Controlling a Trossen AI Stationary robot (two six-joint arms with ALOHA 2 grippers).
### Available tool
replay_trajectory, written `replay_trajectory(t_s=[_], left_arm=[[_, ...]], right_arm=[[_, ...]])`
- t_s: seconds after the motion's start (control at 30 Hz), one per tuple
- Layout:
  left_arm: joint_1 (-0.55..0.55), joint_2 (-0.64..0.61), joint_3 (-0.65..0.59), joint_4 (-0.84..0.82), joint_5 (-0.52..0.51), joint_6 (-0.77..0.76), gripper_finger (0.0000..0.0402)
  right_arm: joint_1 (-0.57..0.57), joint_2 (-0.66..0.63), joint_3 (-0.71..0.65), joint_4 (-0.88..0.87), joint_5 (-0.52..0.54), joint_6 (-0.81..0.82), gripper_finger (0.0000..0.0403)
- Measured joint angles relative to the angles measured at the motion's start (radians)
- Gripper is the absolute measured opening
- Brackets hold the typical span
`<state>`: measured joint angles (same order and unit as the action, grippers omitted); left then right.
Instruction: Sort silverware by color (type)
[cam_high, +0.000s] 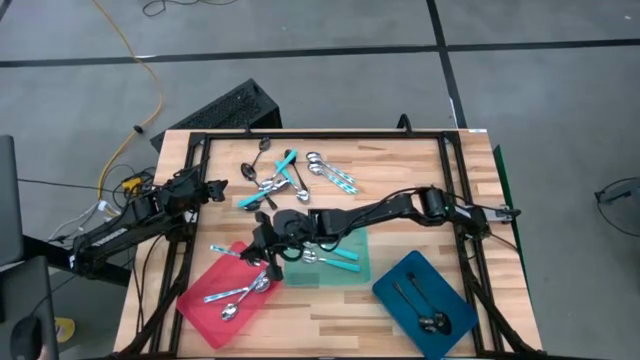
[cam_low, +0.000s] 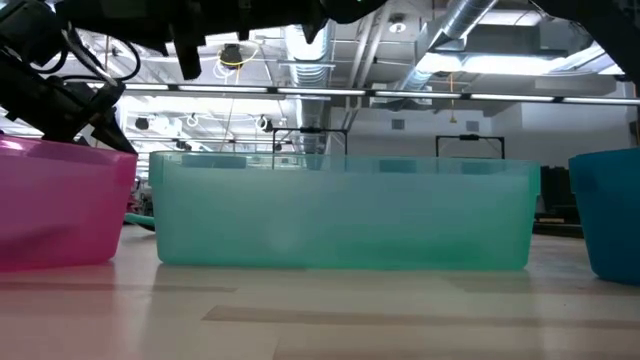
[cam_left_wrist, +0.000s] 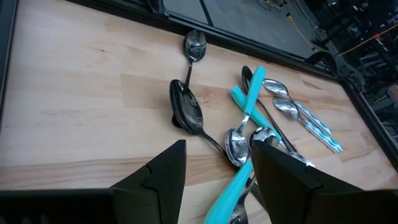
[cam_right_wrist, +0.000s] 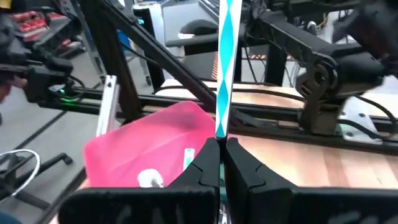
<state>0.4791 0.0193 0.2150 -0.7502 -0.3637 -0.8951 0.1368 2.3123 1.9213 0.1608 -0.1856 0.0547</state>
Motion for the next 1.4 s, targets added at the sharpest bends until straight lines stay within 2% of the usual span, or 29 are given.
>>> replay_trajectory(t_s=[0.23,0.4,0.5,0.83,1.0,1.13,1.23,1.4], left_arm=[[0.0,0.0,0.0,0.0,0.0,0.0,0.0167],[0.0,0.0,0.0,0.0,-0.002,0.0,0.0167],[0.0,0.0,0.0,0.0,-0.003,-0.001,0.0167],[0.0,0.0,0.0,0.0,-0.008,-0.001,0.0167],[0.0,0.0,0.0,0.0,-0.017,-0.002,0.0167],[0.0,0.0,0.0,0.0,-0.017,-0.004,0.0167],[0.0,0.0,0.0,0.0,-0.017,-0.007,0.0167],[0.0,0.0,0.0,-0.001,-0.018,-0.007,0.0167]], right_arm=[[0.014,0.085,0.015,0.048,-0.034,0.071,0.0025],[0.028,0.08,0.037,0.062,-0.031,0.068,0.0025],[0.027,0.079,0.045,0.057,-0.072,0.066,0.0025],[0.036,0.081,0.044,-0.085,-0.074,-0.083,0.0025],[0.04,0.083,0.043,-0.085,-0.074,-0.102,0.0025],[0.047,0.14,0.049,-0.053,-0.075,-0.1,0.0025],[0.055,0.192,0.099,-0.067,-0.078,-0.077,0.0025],[0.061,0.196,0.163,-0.128,-0.077,-0.109,0.0025]])
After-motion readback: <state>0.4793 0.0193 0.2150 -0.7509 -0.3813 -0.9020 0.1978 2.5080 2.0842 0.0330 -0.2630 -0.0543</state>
